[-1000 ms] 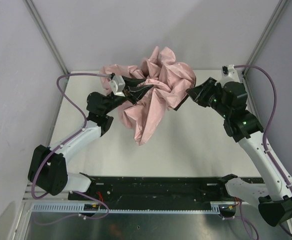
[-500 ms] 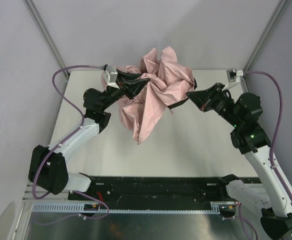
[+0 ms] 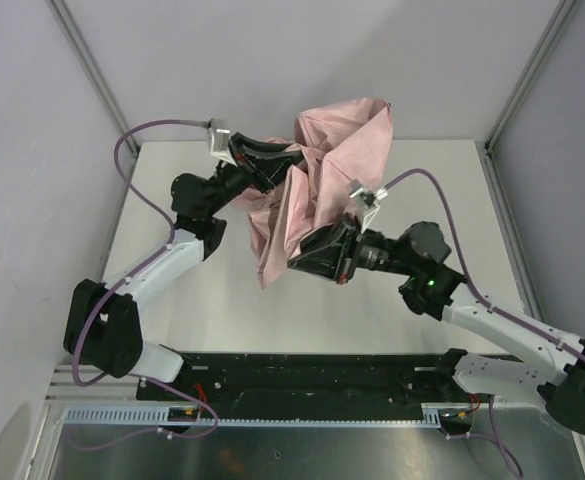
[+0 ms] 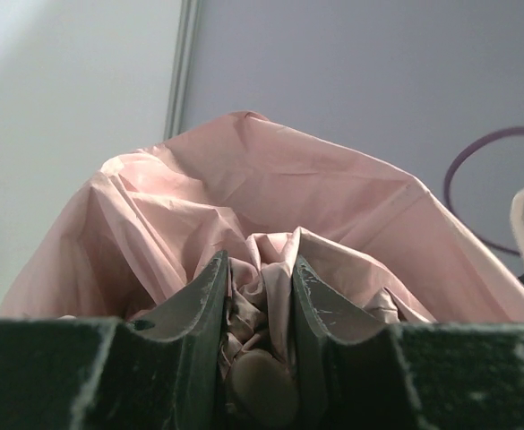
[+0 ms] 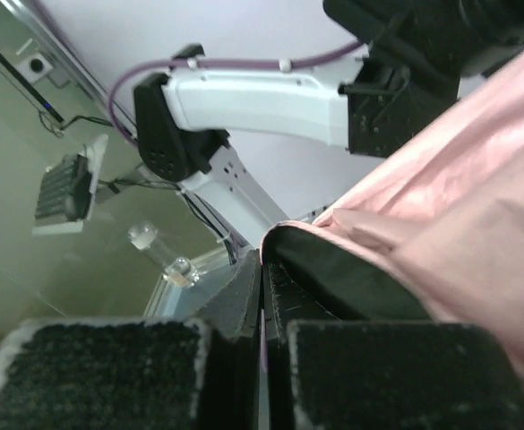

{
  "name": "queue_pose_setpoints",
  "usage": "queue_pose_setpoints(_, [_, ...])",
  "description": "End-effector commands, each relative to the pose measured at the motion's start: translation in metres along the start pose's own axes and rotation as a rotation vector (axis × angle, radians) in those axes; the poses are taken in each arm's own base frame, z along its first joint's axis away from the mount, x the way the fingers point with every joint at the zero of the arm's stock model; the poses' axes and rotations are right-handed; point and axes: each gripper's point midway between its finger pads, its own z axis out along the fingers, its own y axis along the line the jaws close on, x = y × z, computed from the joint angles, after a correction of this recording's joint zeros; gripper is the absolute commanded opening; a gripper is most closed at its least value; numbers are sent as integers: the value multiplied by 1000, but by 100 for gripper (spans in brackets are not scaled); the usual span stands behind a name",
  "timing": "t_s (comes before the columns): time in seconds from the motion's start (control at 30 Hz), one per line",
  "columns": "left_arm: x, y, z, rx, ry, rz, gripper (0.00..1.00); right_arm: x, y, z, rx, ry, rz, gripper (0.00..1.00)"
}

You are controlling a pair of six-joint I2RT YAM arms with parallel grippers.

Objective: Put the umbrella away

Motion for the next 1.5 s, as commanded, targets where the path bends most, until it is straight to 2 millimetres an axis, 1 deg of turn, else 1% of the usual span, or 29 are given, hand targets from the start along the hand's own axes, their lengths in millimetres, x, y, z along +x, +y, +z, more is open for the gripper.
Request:
queue_pose_setpoints(0.0, [-52,-34,13,135,-136,-14,0,14,-15,17,37,-20,-74,0])
queue_pose_setpoints(0.07, [-52,-45,15,196,-133,-48,0,16,-34,21,111,-36,-74,0])
queue_pose_setpoints(0.2, [-50,-64,13,330,-133,-73,0,8,-67,19,259,-83,-72,0])
queue_pose_setpoints(0.27, [-47,-67,12,367,-134,-74,0,9,-83,15,331,-88,-52,0])
queue_pose_setpoints(0.3, [-46,-65,12,371,-134,-74,0,13,-84,15,330,-75,-46,0])
queue_pose_setpoints(0.33, [-44,-63,12,370,-133,-71,0,18,-76,18,298,-56,-44,0])
queue_pose_setpoints(0.47, [-38,-46,12,327,-145,-62,0,41,-21,39,132,-11,-59,0])
queue_pose_setpoints(0.5, [-36,-43,13,319,-145,-67,0,46,-13,43,119,-5,-62,0])
queue_pose_setpoints(0.57, [-35,-39,13,308,-146,-73,0,58,-7,46,136,12,-61,1])
queue_pose_setpoints(0.67, [-35,-39,13,306,-149,-75,0,67,-13,45,192,31,-55,13])
queue_pose_setpoints(0.73, [-36,-42,12,312,-147,-70,0,69,-13,42,205,44,-53,24])
queue_pose_setpoints(0.8, [-37,-43,11,317,-144,-65,0,68,-10,35,209,58,-59,38])
queue_pose_setpoints(0.87, [-37,-45,11,323,-140,-59,0,63,-6,24,225,64,-79,51])
queue_pose_setpoints(0.93, [-35,-46,11,333,-132,-53,0,59,2,9,229,81,-99,62])
queue_pose_setpoints(1.0, [-34,-48,11,345,-120,-43,0,53,15,-8,211,99,-125,69])
queue_pose_setpoints(1.03, [-33,-49,10,353,-113,-40,0,50,20,-17,210,108,-136,71])
queue_pose_setpoints(1.1, [-31,-51,10,366,-101,-33,0,48,21,-36,255,139,-155,74])
queue_pose_setpoints(1.17, [-31,-53,10,374,-96,-28,0,40,15,-56,346,143,-171,76])
queue_pose_setpoints(1.23, [-32,-51,10,360,-107,-31,0,27,5,-72,453,108,-178,77])
queue_pose_setpoints(1.3, [-33,-47,11,319,-125,-41,0,12,0,-77,512,43,-164,76])
queue_pose_setpoints(1.33, [-32,-42,13,280,-129,-45,0,7,1,-74,512,15,-155,74])
queue_pose_setpoints(1.4, [-32,-25,19,159,-135,-40,0,-5,12,-58,454,-36,-159,69])
queue_pose_setpoints(1.47, [-31,-9,21,35,-131,-18,0,-12,20,-47,439,-71,-184,67])
